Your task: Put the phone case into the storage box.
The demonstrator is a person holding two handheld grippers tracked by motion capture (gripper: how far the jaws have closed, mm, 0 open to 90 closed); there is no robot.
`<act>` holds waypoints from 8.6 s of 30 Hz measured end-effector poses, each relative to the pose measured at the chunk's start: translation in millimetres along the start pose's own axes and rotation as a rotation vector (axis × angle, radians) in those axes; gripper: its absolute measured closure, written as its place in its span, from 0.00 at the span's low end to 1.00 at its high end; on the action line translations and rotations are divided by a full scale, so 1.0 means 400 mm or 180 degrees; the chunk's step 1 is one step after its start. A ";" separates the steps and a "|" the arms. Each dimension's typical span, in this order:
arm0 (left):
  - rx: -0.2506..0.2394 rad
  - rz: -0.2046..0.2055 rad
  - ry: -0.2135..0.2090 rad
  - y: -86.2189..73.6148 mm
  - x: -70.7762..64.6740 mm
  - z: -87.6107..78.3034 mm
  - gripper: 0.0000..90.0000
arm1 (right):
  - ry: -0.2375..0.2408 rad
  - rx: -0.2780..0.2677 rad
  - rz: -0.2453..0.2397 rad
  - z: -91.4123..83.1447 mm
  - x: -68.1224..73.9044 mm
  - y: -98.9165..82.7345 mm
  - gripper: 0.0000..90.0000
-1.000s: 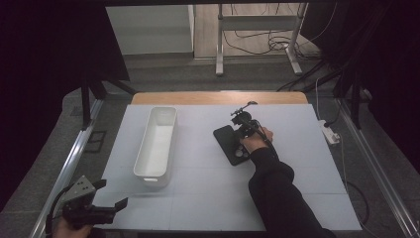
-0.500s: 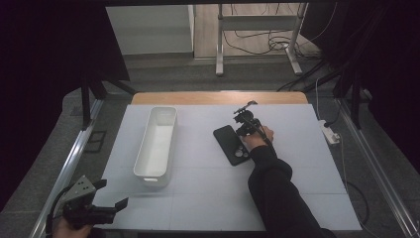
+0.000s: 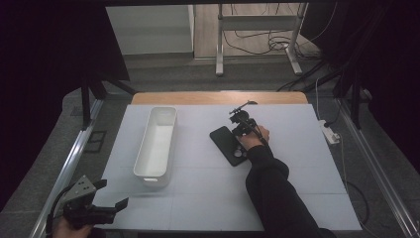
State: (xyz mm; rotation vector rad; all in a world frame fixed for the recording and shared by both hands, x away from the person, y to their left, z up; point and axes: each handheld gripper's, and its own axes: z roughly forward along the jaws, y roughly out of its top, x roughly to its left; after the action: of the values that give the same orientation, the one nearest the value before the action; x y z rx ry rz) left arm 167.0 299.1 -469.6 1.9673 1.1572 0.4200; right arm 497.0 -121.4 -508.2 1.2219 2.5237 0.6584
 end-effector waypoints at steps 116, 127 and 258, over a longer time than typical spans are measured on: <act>0.0026 0.0049 0.0036 0.002 -0.006 0.002 0.02 | 0.0750 0.0302 -0.0758 -0.174 0.213 -0.270 0.99; 0.0029 0.0049 0.0034 0.002 -0.006 0.002 0.02 | 0.0688 0.0298 -0.0671 -0.191 0.172 -0.297 0.99; -0.0099 0.0104 -0.0180 0.071 -0.005 0.016 0.00 | 0.0338 -0.0022 -0.0298 -0.264 0.118 -0.314 0.16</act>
State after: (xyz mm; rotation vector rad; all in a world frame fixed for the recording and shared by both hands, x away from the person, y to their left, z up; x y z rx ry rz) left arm 186.2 286.8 -451.3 1.9611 1.0781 0.3946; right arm 339.7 -182.4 -482.1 1.0858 2.6442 0.7268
